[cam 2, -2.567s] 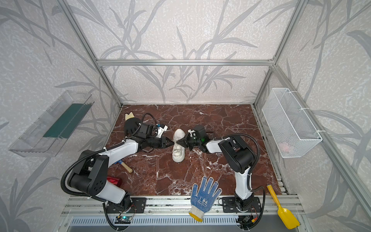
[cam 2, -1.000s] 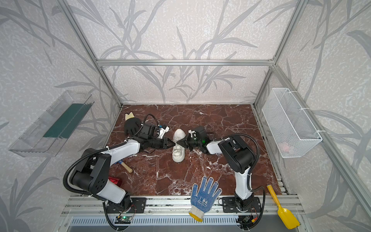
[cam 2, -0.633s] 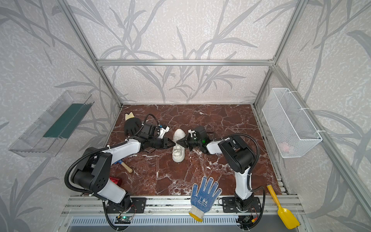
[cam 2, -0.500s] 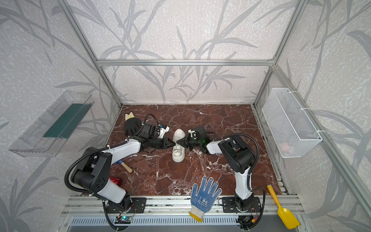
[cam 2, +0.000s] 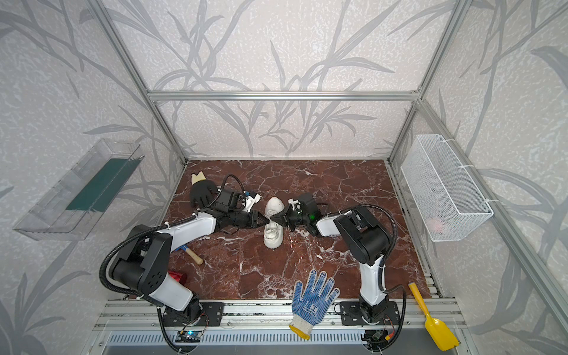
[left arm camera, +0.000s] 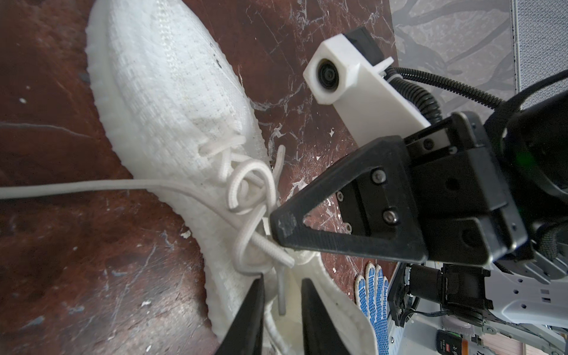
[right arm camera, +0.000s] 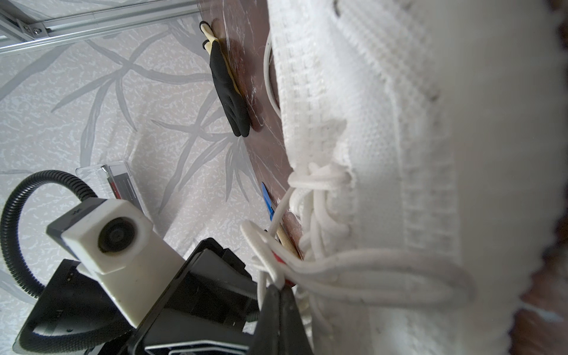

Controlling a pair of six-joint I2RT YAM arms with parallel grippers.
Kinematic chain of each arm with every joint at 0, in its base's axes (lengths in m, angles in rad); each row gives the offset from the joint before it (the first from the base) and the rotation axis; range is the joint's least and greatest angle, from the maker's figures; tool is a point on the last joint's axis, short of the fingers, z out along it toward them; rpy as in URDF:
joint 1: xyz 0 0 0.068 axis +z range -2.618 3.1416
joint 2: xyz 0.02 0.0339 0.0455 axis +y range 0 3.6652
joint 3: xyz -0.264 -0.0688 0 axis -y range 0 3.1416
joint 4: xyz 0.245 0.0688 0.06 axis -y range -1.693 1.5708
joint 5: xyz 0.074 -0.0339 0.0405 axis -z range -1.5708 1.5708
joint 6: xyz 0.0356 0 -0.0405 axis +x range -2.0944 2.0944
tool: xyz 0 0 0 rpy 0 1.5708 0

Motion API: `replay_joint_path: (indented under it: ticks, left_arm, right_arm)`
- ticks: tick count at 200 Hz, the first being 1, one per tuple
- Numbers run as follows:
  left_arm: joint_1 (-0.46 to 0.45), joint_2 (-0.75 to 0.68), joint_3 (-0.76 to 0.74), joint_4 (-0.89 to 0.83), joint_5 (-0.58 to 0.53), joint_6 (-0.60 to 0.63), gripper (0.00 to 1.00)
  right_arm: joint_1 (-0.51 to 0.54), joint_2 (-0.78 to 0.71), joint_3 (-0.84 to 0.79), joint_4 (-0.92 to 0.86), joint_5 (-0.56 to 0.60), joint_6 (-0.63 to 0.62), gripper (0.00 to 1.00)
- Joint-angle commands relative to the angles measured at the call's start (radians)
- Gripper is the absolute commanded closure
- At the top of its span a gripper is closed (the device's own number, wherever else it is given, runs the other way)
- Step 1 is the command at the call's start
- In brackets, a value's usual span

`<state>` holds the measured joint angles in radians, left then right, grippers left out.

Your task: Tie the shoes

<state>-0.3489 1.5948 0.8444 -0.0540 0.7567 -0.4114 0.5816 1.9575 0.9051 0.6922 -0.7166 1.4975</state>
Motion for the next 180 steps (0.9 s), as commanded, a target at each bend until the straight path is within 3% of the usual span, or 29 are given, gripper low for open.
replay_joint_path:
  ticks: [1,66,100,180]
  left_arm:
    - [-0.005,0.010,0.031,-0.021,-0.010,0.005,0.79]
    - [-0.004,-0.004,0.044,-0.055,-0.024,0.021,0.98]
    - [0.008,-0.029,0.064,-0.096,-0.028,0.038,1.00]
    - [0.037,-0.104,0.121,-0.241,-0.044,0.100,1.00]
  right_arm:
    - [0.004,0.012,-0.017,0.030,-0.014,0.006,1.00]
    - [0.003,0.007,-0.014,0.032,-0.015,0.002,1.00]
    - [-0.005,-0.007,-0.016,0.029,-0.011,0.000,0.76]
    - [-0.052,-0.098,-0.028,-0.057,-0.007,-0.054,0.59]
